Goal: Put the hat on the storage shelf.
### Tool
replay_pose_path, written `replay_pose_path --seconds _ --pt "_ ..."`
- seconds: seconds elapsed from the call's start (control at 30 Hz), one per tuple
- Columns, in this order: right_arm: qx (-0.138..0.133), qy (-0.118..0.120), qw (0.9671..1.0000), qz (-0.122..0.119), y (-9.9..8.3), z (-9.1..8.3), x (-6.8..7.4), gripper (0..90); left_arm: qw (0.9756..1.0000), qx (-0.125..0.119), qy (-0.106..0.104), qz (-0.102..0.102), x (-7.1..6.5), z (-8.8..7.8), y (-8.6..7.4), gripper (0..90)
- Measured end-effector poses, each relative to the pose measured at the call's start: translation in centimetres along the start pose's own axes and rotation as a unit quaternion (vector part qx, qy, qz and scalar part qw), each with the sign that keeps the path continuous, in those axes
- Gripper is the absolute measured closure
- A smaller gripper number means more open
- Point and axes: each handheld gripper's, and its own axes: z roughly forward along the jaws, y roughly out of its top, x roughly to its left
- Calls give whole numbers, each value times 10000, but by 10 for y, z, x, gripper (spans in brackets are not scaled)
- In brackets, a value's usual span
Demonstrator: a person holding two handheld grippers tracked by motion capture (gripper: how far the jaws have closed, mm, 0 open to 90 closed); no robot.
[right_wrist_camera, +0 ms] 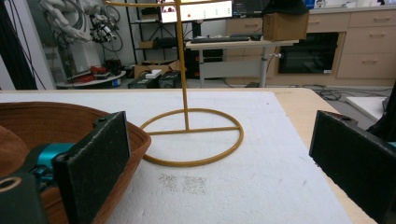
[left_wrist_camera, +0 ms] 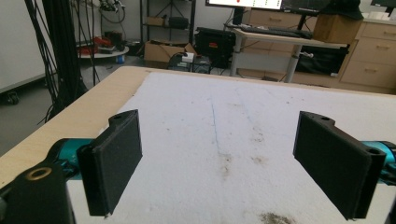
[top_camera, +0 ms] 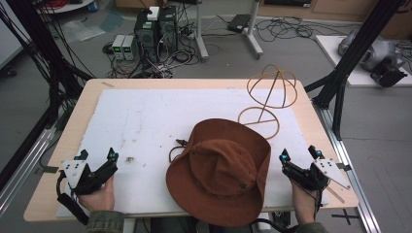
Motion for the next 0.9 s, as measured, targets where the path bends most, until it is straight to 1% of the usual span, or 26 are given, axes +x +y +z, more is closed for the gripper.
replay_pose_path --seconds 0.07,0.13,0.37,0.4,0.53,0.7,0.73,0.8,0.87,0.9 --pt "36 5 10000 50 0 0 0 45 10000 -18 14 -23 0 0 0 158" --pt "15 9 10000 30 0 0 -1 45 10000 -3 4 -22 1 -1 0 158" --pt "31 47 10000 82 0 1 0 45 10000 4 23 -16 2 -1 0 158" --pt "34 53 10000 76 0 2 -1 45 10000 -21 31 -28 2 -2 0 158" --pt "51 80 9999 135 1 2 -2 45 10000 -18 34 -33 2 -2 0 157" --pt "87 113 9998 165 2 3 -2 45 10000 19 -2 36 2 -1 0 158" --pt "76 190 9997 140 3 4 -2 44 10000 27 -17 52 2 -1 0 158" --pt "103 297 9993 206 6 5 -2 45 10000 40 -26 67 2 -1 0 158" --pt "98 440 9988 205 11 7 -3 45 10000 13 -30 42 2 -1 0 158" --pt "127 543 9982 243 14 8 -3 45 10000 13 -30 42 2 -1 0 158"
